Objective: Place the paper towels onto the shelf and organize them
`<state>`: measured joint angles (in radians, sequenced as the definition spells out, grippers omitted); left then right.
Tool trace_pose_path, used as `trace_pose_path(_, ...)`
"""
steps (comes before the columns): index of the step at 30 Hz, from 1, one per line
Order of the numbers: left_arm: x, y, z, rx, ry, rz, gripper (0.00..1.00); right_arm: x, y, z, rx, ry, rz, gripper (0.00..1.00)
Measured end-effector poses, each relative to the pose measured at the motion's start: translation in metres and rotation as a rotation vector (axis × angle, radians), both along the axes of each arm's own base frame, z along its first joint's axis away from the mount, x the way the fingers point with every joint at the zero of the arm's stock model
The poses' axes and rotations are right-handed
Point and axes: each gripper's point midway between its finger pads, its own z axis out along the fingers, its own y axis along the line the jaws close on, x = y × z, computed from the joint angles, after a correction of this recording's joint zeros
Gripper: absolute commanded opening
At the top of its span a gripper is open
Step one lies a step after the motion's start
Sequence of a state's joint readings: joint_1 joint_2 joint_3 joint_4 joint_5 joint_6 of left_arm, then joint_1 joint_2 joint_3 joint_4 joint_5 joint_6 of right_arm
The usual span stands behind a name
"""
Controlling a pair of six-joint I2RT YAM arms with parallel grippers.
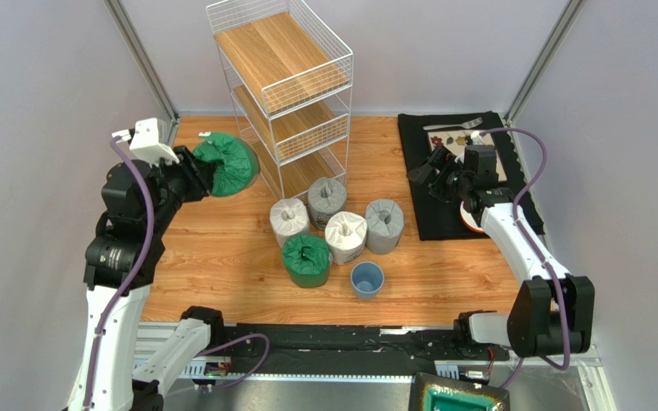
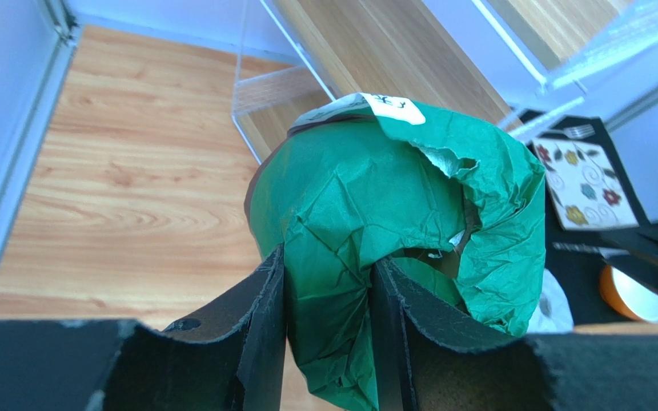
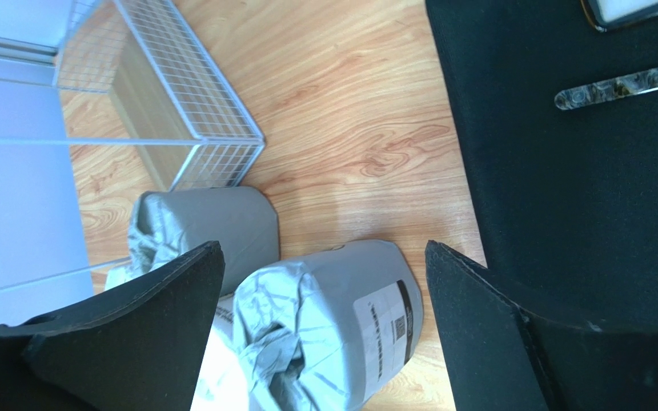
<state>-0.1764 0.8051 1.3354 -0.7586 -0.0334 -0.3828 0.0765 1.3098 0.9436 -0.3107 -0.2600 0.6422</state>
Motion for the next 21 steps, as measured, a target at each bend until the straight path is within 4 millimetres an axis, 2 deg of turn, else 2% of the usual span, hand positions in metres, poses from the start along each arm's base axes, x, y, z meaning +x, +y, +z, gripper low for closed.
trace_pose_path(5,0.028,0.005,0.024,0.034,-0.061,0.043,0.37,-0.012,-0.002,0.023,-0.025,-0.054,0.013,0.92)
trace_pose_path(12,0.068,0.004,0.082,0.037,-0.230,0.068,0.36,-0.017,-0.001,0.034,-0.021,-0.085,0.025,0.92)
trace_pose_path(16,0.079,0.005,0.118,0.038,-0.334,0.081,0.34,-0.019,0.000,0.037,-0.019,-0.093,0.028,0.92)
trace_pose_path(21,0.081,0.011,0.152,0.048,-0.458,0.117,0.34,-0.020,0.000,0.037,-0.020,-0.092,0.028,0.92)
